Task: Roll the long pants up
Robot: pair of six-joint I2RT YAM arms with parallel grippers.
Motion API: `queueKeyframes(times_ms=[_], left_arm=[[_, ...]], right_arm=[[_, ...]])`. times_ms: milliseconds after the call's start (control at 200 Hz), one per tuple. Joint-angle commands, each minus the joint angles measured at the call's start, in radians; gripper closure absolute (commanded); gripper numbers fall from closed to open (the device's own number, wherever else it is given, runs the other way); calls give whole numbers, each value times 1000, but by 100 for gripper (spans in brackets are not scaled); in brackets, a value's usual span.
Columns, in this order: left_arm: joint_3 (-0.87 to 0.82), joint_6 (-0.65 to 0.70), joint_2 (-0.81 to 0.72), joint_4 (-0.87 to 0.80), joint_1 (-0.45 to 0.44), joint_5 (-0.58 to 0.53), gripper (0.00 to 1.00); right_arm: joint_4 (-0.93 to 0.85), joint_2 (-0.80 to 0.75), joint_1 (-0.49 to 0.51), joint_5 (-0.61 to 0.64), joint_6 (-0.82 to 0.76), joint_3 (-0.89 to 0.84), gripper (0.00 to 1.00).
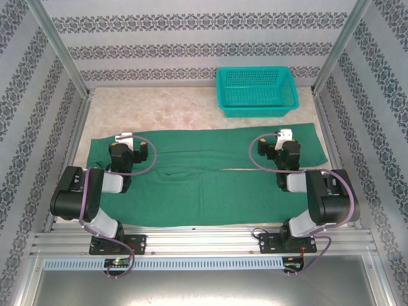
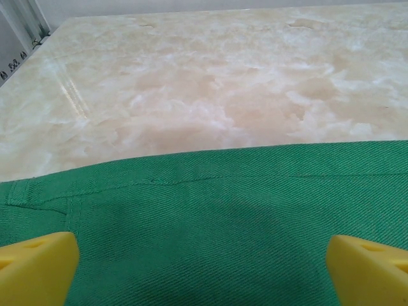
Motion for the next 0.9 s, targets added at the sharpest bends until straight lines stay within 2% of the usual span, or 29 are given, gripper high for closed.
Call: queueKeyframes(times_ms=[0,125,220,290,345,395,485,550,604,714,799,894], left_arm=[[15,-17,-15,-11,14,12,0],[14,-16,-15,-11,13,12,0],[15,-15,-22,-8,12,-3,0],[62,-47,-95,-181,10,-92,0],[164,-101,-162,-439,10,-227,0],[195,-142,-205,-517,12,-309,0],[195,-256,-288,-623,31,-234,0],[234,-281,-284,-710,35,-96,0],[279,-283,-256,-782,32,-4,0],[313,-334,-266,-910,20,-42,0],[308,-423,-330,-1023,22,-77,0],[309,-520,-428,-1245,21,-89,0]], right_arm=[[14,-13,3,-11,-6,17,2],[10,-14,5,-8,-4,19,2],[-27,-32,2,49,23,30,2],[-44,-54,4,101,37,41,2],[-276,-115,1,140,55,114,2],[-421,-156,-6,115,54,194,2],[-536,-215,-7,-8,87,248,2],[-657,-234,-9,-81,170,300,2],[-814,-224,-9,-96,231,373,2],[-1033,-198,-11,-59,285,477,2],[-1102,-268,-15,79,375,461,2],[-1231,-383,-31,194,515,425,2]])
